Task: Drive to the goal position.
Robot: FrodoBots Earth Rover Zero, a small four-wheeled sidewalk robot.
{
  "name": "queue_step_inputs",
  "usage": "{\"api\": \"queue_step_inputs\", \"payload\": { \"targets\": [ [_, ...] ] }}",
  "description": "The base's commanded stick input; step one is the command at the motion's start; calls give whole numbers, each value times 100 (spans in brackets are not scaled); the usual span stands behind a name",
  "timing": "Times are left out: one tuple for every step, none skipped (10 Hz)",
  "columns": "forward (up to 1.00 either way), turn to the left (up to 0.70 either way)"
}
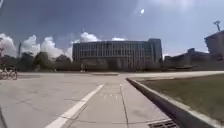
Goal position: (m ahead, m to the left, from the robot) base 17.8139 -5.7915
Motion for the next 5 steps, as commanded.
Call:
{"api": "queue_step_inputs", "payload": {
  "targets": [
    [100,0],
    [100,0],
    [100,0],
    [100,0],
    [100,0]
  ]
}}
